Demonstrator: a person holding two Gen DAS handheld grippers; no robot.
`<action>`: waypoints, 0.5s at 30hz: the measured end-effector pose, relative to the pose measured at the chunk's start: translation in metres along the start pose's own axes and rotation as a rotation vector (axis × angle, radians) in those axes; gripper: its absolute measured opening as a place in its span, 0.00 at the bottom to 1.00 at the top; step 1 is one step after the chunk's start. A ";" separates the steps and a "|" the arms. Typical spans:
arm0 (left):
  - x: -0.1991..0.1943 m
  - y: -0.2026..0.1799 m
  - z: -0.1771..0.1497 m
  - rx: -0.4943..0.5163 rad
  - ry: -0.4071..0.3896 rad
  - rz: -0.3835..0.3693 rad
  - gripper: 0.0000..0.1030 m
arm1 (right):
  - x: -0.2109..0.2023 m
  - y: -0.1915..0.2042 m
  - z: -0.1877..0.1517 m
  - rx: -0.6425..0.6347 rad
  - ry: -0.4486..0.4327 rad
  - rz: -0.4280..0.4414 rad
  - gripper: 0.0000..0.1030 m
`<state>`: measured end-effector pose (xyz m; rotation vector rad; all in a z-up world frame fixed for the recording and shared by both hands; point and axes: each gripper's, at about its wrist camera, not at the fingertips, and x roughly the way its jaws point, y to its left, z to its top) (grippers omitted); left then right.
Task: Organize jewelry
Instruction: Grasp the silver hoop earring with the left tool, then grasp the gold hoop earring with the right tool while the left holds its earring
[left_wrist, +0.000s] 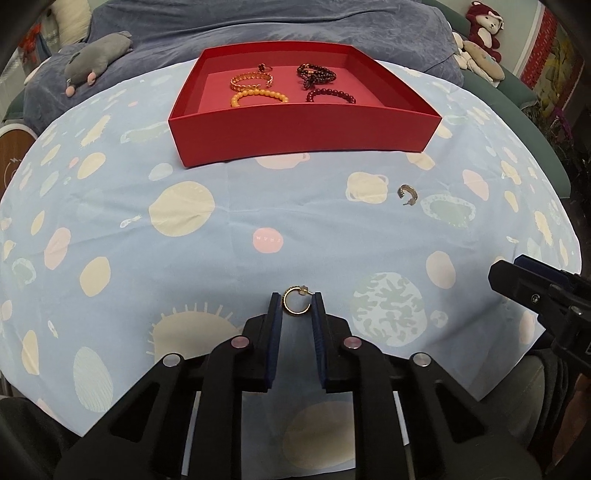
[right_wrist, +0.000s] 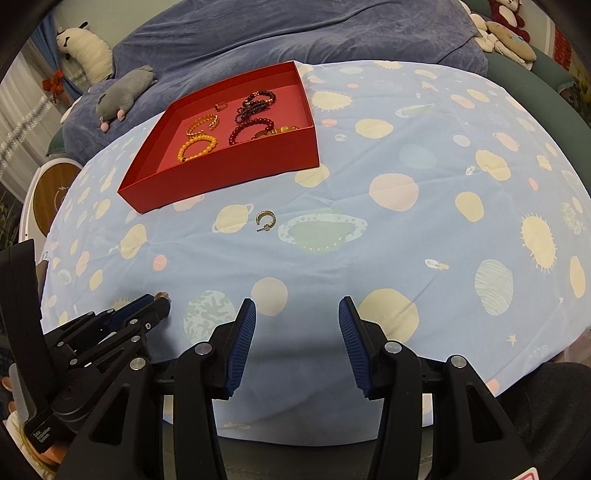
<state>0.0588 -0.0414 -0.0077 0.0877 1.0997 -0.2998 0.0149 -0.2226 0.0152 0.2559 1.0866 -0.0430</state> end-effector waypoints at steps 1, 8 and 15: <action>0.000 0.001 0.000 -0.003 0.001 -0.004 0.16 | 0.000 0.000 0.000 -0.001 0.001 0.000 0.45; -0.007 0.012 0.000 -0.043 -0.007 -0.012 0.15 | 0.005 0.004 0.003 -0.012 0.006 0.005 0.45; -0.014 0.029 0.007 -0.105 -0.014 -0.016 0.16 | 0.021 0.013 0.017 -0.013 0.018 0.037 0.45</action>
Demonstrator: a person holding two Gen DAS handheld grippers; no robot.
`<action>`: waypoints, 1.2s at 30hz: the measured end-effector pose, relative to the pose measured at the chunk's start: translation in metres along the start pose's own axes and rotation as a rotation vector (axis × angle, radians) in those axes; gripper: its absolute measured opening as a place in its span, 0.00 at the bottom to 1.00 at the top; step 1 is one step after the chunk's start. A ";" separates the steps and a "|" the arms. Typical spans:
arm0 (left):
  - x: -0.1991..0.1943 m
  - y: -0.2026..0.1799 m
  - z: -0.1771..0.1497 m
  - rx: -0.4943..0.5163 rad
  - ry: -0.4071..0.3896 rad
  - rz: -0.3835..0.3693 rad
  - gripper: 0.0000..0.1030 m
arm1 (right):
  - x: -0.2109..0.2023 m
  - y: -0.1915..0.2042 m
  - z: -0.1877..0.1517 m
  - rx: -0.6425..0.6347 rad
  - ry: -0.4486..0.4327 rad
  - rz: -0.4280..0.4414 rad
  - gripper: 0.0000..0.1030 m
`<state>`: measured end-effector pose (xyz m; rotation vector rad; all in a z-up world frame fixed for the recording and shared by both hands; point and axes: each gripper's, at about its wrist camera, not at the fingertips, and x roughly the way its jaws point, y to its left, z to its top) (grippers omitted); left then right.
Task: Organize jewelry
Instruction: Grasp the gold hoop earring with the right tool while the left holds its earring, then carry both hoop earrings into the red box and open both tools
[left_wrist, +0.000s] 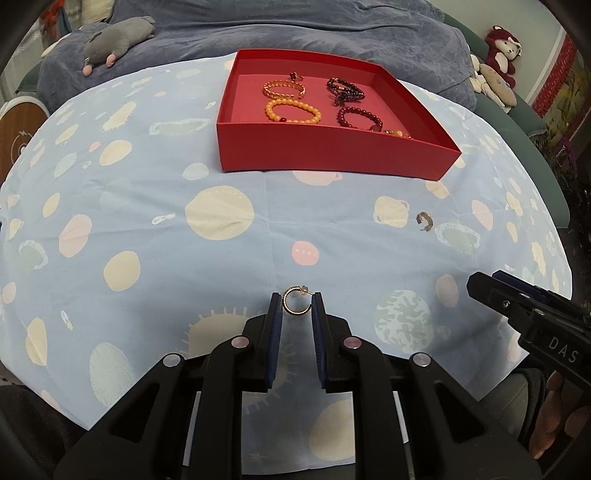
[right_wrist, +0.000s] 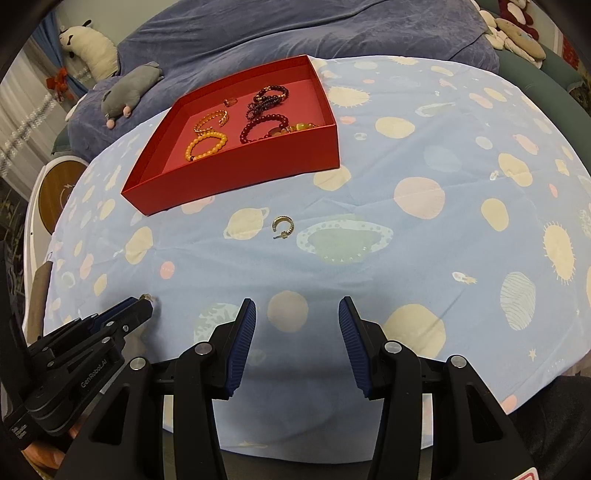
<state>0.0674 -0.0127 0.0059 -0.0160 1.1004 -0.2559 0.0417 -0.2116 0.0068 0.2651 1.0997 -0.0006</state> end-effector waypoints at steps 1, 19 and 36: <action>-0.001 0.002 0.001 -0.008 -0.001 0.000 0.15 | 0.003 0.002 0.003 -0.006 0.002 0.002 0.45; 0.013 0.020 0.021 -0.061 0.007 0.006 0.16 | 0.053 0.016 0.048 -0.028 0.023 -0.014 0.28; 0.015 0.020 0.030 -0.067 0.010 -0.001 0.16 | 0.041 0.011 0.034 -0.040 0.008 -0.015 0.16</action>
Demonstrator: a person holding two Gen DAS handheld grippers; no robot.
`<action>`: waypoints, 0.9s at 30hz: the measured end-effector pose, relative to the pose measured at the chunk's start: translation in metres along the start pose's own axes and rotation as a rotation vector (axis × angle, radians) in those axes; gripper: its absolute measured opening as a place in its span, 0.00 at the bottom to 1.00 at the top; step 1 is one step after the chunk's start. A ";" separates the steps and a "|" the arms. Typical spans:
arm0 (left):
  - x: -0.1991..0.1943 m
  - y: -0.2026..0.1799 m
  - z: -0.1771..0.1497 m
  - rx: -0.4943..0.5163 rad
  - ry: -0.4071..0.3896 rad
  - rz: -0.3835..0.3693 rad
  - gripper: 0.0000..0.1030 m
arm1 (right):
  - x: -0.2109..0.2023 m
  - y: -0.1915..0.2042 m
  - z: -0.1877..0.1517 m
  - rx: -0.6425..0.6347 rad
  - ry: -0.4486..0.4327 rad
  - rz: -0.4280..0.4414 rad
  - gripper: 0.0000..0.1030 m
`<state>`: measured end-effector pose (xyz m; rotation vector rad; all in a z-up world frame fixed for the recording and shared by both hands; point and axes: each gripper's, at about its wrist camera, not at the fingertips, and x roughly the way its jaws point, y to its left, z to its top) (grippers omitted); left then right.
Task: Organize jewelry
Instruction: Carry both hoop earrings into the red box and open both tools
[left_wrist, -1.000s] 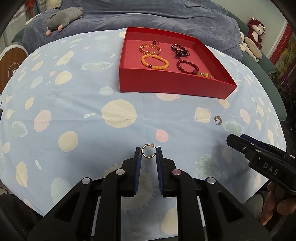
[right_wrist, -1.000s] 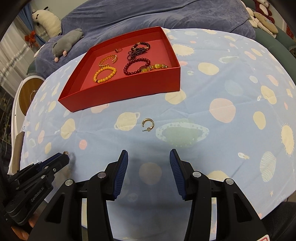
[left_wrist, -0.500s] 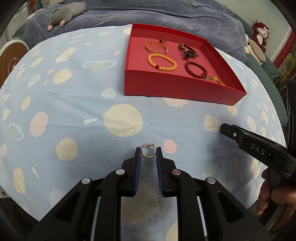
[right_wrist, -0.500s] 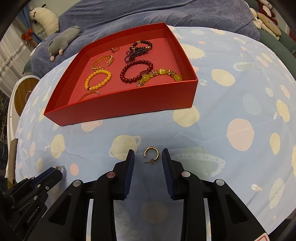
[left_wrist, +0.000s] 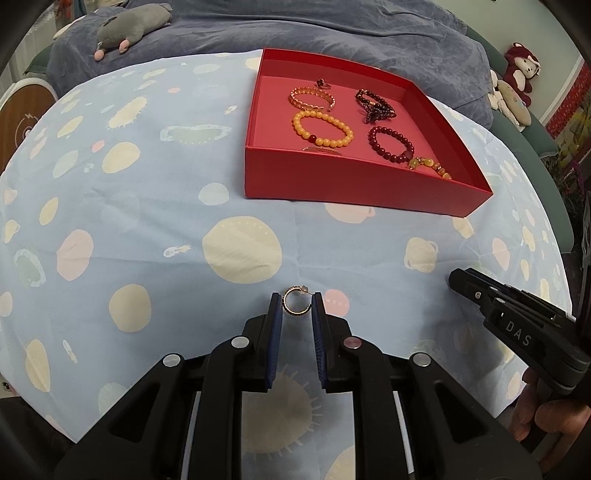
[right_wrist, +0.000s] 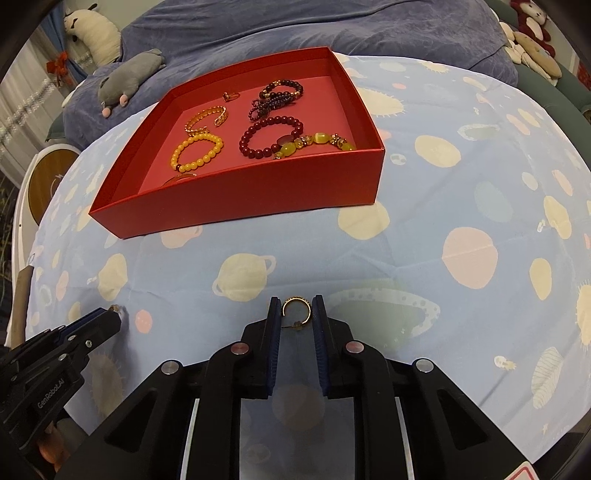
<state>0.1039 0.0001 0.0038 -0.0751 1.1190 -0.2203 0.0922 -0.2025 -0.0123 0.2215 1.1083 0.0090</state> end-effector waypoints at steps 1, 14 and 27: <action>-0.002 -0.001 0.001 0.002 -0.002 -0.002 0.16 | -0.004 0.000 -0.001 0.005 -0.003 0.007 0.16; -0.037 -0.025 0.037 0.044 -0.070 -0.023 0.16 | -0.063 0.015 0.024 -0.018 -0.117 0.100 0.16; -0.020 -0.050 0.135 0.085 -0.150 -0.018 0.16 | -0.052 0.024 0.122 -0.050 -0.193 0.119 0.16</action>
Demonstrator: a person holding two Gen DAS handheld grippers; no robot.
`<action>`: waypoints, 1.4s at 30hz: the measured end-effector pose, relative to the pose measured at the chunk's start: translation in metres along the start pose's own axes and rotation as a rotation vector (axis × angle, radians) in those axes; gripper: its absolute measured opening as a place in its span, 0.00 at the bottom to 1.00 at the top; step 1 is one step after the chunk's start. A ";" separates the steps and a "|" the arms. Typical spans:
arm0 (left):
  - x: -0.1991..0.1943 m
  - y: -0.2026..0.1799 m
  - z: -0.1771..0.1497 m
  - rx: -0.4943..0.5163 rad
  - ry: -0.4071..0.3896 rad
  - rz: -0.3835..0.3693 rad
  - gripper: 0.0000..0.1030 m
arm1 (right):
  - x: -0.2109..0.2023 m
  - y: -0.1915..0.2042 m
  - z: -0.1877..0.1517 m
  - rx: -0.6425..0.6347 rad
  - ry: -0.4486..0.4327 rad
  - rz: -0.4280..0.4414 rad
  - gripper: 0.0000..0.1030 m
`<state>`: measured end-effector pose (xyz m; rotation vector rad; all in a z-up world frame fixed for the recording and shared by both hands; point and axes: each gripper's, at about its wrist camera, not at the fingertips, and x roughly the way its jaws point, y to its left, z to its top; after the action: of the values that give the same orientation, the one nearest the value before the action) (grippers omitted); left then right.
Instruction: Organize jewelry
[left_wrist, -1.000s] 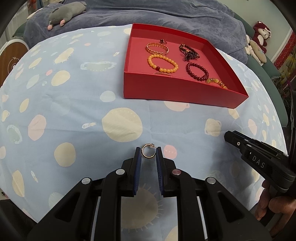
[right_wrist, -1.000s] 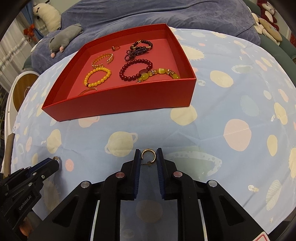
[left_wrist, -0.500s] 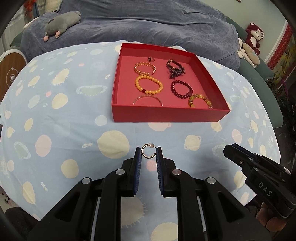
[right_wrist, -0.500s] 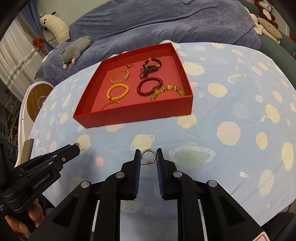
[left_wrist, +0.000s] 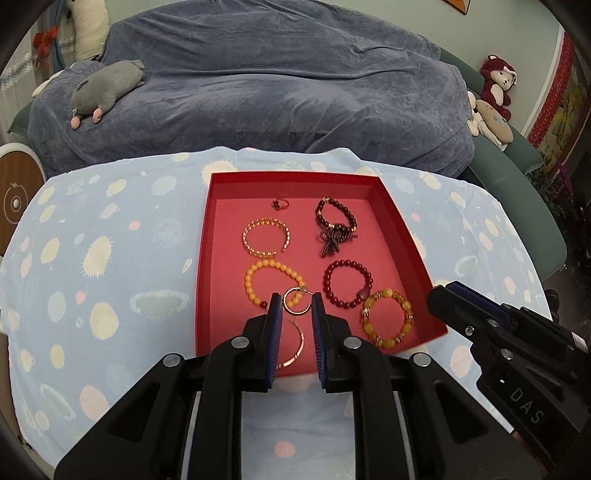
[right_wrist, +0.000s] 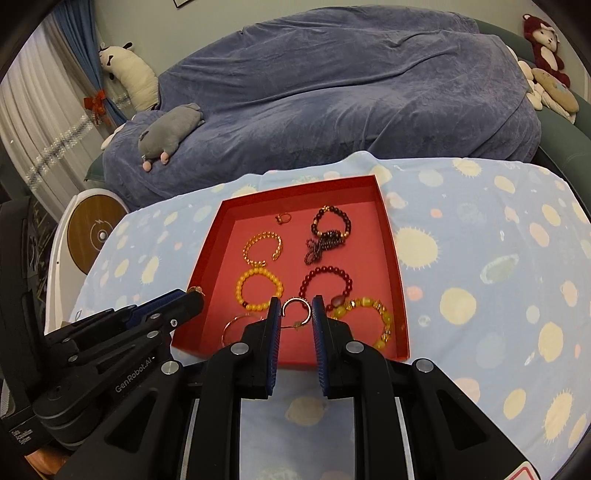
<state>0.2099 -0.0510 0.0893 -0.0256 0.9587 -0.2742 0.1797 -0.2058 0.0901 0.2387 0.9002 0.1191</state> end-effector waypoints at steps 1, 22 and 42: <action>0.006 0.000 0.005 0.002 0.001 0.002 0.16 | 0.007 -0.002 0.006 0.003 0.002 -0.002 0.16; 0.125 0.020 0.045 -0.001 0.124 0.070 0.16 | 0.131 -0.028 0.048 0.003 0.111 -0.075 0.16; 0.089 0.014 0.040 0.002 0.081 0.129 0.47 | 0.090 -0.009 0.041 -0.030 0.076 -0.124 0.32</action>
<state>0.2939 -0.0625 0.0390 0.0492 1.0356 -0.1586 0.2676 -0.2030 0.0442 0.1507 0.9856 0.0267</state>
